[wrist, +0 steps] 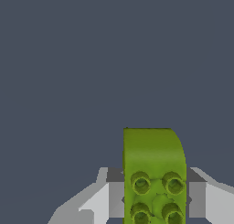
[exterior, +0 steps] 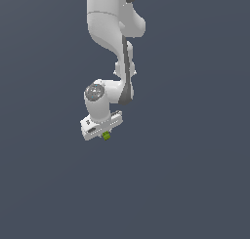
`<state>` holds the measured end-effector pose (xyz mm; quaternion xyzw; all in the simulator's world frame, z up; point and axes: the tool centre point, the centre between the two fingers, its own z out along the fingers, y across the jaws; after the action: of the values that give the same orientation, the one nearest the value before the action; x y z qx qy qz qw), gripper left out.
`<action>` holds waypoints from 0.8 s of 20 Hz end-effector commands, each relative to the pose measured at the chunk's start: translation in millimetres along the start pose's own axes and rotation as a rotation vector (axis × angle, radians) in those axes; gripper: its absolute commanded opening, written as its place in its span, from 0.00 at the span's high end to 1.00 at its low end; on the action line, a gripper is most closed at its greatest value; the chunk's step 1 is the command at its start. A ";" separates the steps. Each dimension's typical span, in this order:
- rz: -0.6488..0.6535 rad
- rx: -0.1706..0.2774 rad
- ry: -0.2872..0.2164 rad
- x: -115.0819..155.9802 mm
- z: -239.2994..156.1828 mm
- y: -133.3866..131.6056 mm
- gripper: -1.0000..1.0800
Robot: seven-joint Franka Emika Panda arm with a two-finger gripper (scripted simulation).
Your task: Pick up the object and move it to a goal position.
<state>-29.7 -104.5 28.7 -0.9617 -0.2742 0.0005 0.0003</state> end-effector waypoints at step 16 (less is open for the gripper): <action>0.001 -0.001 0.001 3.4 -54.7 69.7 1.00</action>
<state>8.8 -161.1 82.3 -0.9619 -0.2734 -0.0003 -0.0001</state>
